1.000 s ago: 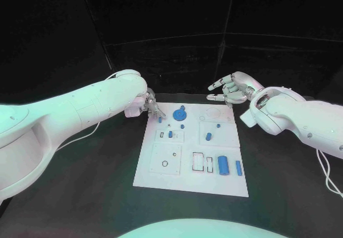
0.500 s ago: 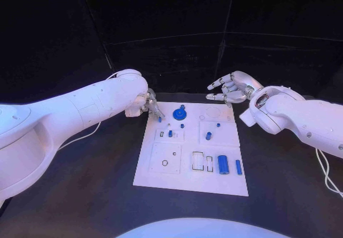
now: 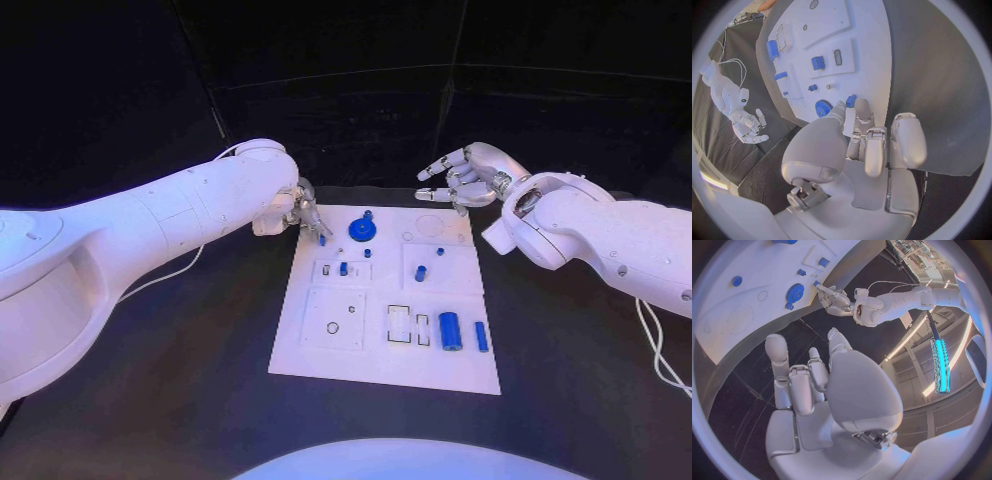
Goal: Assemble the parts on the task board
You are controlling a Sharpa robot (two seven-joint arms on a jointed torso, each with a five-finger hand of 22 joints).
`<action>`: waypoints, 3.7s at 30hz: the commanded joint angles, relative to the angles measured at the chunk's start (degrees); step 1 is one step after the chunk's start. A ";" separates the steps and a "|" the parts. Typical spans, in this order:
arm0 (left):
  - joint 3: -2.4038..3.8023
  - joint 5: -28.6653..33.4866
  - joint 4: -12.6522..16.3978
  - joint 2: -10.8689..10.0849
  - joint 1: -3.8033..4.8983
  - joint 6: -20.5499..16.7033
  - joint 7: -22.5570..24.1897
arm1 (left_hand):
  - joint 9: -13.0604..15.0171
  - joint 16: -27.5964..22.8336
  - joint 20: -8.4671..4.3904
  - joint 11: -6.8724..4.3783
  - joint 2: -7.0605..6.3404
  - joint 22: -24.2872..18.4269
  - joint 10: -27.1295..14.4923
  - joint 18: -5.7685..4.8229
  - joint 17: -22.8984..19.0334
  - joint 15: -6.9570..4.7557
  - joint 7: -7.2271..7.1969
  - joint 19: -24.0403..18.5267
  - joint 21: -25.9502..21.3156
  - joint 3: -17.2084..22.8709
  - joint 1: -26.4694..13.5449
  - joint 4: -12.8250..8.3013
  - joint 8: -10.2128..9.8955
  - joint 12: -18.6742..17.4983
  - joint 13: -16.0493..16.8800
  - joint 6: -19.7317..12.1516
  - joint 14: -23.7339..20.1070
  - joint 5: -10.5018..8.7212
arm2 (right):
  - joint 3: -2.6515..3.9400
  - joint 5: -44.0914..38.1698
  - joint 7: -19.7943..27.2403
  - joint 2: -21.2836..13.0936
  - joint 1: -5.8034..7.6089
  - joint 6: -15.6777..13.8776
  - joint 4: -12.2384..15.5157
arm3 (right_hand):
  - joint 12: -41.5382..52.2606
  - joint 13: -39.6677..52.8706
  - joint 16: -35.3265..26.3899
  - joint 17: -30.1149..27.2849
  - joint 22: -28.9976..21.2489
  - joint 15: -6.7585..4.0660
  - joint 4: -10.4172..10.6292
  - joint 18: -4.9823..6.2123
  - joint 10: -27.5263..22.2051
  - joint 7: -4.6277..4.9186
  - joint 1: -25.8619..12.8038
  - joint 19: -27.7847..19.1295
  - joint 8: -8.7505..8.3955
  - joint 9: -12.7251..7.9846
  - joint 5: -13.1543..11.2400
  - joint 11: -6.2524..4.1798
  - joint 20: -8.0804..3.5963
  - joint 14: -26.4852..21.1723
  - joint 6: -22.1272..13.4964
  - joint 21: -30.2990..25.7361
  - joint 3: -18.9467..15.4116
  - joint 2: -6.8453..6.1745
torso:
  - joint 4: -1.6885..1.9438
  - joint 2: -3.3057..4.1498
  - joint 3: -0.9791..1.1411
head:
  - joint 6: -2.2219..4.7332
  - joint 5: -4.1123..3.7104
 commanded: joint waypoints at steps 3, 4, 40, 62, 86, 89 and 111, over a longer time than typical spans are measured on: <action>0.03 0.04 -0.18 0.14 0.08 0.47 0.91 | -0.27 0.18 0.00 -0.37 0.79 0.10 -0.08 0.03 15.09 -0.13 -0.14 0.36 0.25 0.28 1.39 -0.85 0.26 0.24 -0.18 0.33 6.05 0.06 | 0.05 0.15 0.53 0.07 0.10 0.39 0.04 | -0.05 0.06 -0.22 1.42 -0.05 -0.41 -0.09 1.10 -0.33 0.20 -0.38 -0.38 0.30 -0.04 0.27 -0.10 0.02 2.89 -0.28 -0.28 -0.27 0.06 | -0.01 0.01 0.01 | -0.10 0.04; 0.03 0.04 -0.21 0.16 0.08 0.47 0.96 | -0.36 0.18 -0.02 -0.41 1.19 0.14 -0.09 0.02 15.09 -0.16 -0.19 0.37 0.27 0.64 1.97 -1.21 0.23 0.22 -0.25 0.32 6.05 0.10 | 0.05 0.15 0.54 0.08 0.10 0.40 0.04 | -0.05 0.06 -0.22 1.42 -0.05 -0.41 -0.09 1.10 -0.33 0.20 -0.38 -0.38 0.30 -0.04 0.27 -0.10 0.02 2.89 -0.28 -0.28 -0.27 0.06 | -0.01 0.01 0.01 | -0.11 0.02; 0.03 3.85 8.71 -5.90 0.07 -8.58 3.22 | -0.13 0.18 -0.17 -0.71 -2.28 0.94 2.12 -0.01 15.09 -0.33 -0.29 0.52 0.18 34.54 0.20 -15.86 4.19 -0.53 -2.18 0.05 6.05 2.33 | 0.05 0.15 0.65 -0.37 0.10 0.55 0.02 | 0.07 0.21 -0.24 1.41 -0.03 -0.41 -0.12 1.09 -0.20 0.17 -0.41 -0.34 0.41 -0.01 0.28 -0.12 0.02 2.89 -0.17 -0.29 -0.29 0.16 | 0.25 -0.09 0.03 | -0.24 -0.07; -1.50 4.50 30.56 -18.40 -1.97 -25.56 2.63 | 1.55 0.18 -0.68 -1.36 -5.17 1.42 4.46 -0.09 15.09 -0.87 -0.97 0.88 0.40 39.30 -2.09 -16.27 6.85 1.25 0.11 0.33 6.05 4.19 | 0.04 0.15 0.65 -0.85 0.10 0.59 -0.12 | 0.07 0.21 -0.24 1.41 -0.03 -0.41 -0.12 1.09 -0.20 0.17 -0.41 -0.34 0.41 -0.01 0.28 -0.12 0.02 2.89 -0.17 -0.29 -0.29 0.16 | 0.17 -0.07 0.02 | -0.46 0.67; -2.32 -2.21 32.14 -18.52 -3.11 -18.32 0.08 | 2.20 0.18 -0.83 -1.54 -6.15 1.43 4.93 -0.10 15.09 -1.03 -1.17 0.92 0.32 40.58 -2.79 -16.24 7.81 1.25 0.26 0.33 6.05 5.60 | 0.04 0.15 0.69 -0.85 0.10 0.65 -0.14 | 0.05 0.16 -0.30 1.29 -0.13 -0.42 -0.16 1.11 -0.23 0.15 -0.46 -0.36 0.53 0.02 0.27 -0.14 0.02 2.87 -0.08 -0.36 -0.37 0.18 | -0.01 0.02 0.00 | -0.59 0.87; -2.33 -2.60 31.91 -18.26 -3.11 -17.64 -0.02 | 2.37 0.18 -0.86 -1.57 -6.31 1.46 5.06 -0.10 15.09 -1.06 -1.20 0.94 0.32 40.82 -2.96 -16.20 8.02 1.34 0.42 0.29 6.05 6.08 | 0.04 0.15 0.69 -0.85 0.10 0.64 -0.13 | 0.05 0.16 -0.30 1.29 -0.13 -0.42 -0.16 1.11 -0.23 0.15 -0.46 -0.36 0.53 0.02 0.27 -0.14 0.02 2.87 -0.08 -0.36 -0.37 0.18 | 0.02 0.03 -0.01 | -0.68 0.82; -2.54 -3.03 31.28 -17.33 -3.25 -15.89 -0.24 | 2.72 0.18 -0.90 -1.62 -6.56 1.52 5.27 -0.12 15.09 -1.09 -1.27 0.96 0.33 41.10 -3.25 -16.10 8.40 1.48 0.66 0.26 6.05 6.80 | 0.04 0.15 0.70 -0.72 0.10 0.72 -0.18 | 0.05 0.16 -0.30 1.29 -0.13 -0.42 -0.16 1.11 -0.23 0.15 -0.46 -0.36 0.53 0.02 0.27 -0.14 0.02 2.87 -0.08 -0.36 -0.37 0.18 | 0.01 0.01 0.00 | -1.09 0.95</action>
